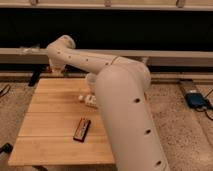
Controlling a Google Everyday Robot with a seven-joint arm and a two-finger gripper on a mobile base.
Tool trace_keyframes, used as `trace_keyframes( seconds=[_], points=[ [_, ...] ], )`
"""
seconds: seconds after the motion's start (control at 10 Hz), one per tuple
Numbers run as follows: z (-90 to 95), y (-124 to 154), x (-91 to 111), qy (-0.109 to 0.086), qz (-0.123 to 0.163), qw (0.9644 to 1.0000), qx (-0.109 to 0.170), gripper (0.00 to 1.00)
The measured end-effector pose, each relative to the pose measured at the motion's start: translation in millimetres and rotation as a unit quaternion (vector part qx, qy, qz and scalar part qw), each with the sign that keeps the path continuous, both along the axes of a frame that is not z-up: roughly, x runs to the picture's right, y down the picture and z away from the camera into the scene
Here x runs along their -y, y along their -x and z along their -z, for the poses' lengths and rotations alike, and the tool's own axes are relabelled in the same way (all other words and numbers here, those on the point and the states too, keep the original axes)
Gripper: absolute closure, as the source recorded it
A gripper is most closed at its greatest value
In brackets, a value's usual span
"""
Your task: Place the pepper in the ceramic cup
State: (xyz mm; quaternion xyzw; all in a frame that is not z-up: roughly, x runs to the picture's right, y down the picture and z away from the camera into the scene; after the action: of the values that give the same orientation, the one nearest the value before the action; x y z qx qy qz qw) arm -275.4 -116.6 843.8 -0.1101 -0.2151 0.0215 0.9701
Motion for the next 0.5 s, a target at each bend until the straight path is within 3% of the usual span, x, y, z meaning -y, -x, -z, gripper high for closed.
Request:
trace_keyframes(
  seconds=[0.2, 0.5],
  points=[
    [-0.5, -31.5, -6.6, 0.004, -0.037, 0.9993, -0.011, 1.00],
    [-1.0, -62.2, -13.6, 0.005, -0.064, 0.9976, -0.026, 1.00]
  ],
)
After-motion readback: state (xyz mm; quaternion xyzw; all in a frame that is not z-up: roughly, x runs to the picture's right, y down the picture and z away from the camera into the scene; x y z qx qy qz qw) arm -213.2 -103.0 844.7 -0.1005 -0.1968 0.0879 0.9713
